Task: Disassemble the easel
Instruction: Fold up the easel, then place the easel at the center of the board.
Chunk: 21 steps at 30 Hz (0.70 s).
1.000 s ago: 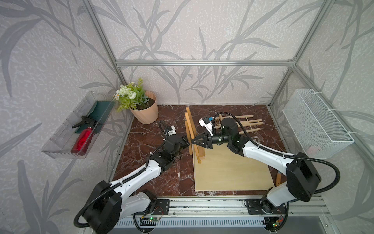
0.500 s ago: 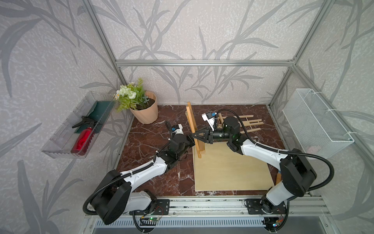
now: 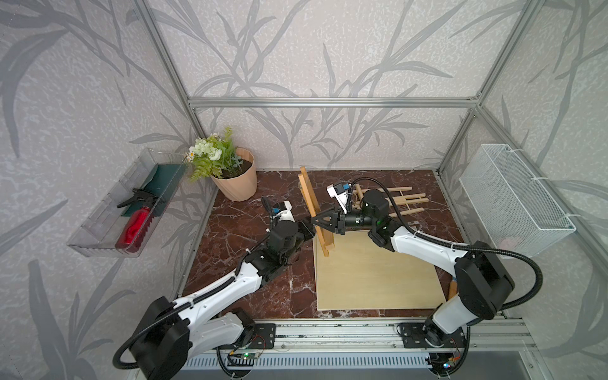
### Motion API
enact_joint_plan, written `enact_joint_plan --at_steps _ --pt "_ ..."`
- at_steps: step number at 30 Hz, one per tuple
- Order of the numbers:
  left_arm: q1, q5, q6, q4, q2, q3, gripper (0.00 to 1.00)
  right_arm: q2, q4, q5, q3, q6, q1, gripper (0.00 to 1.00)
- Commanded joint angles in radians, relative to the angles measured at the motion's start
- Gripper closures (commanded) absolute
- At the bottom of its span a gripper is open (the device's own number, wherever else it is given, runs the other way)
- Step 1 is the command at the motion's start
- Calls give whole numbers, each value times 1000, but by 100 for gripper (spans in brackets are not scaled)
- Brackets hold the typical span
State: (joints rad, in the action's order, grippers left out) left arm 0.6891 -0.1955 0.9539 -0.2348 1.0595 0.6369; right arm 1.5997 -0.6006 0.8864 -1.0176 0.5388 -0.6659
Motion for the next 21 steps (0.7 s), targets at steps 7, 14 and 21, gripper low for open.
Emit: enact_joint_plan --at_steps 7,14,21 --pt "5 -255 -56 285 -337 -130 69 -76 399 -325 -120 -393 -33 100" --pt "5 -225 -85 470 -510 -203 63 31 564 -434 -302 -530 -69 100" --pt "4 -252 -113 610 -618 -298 57 250 866 -626 -623 -760 -89 100"
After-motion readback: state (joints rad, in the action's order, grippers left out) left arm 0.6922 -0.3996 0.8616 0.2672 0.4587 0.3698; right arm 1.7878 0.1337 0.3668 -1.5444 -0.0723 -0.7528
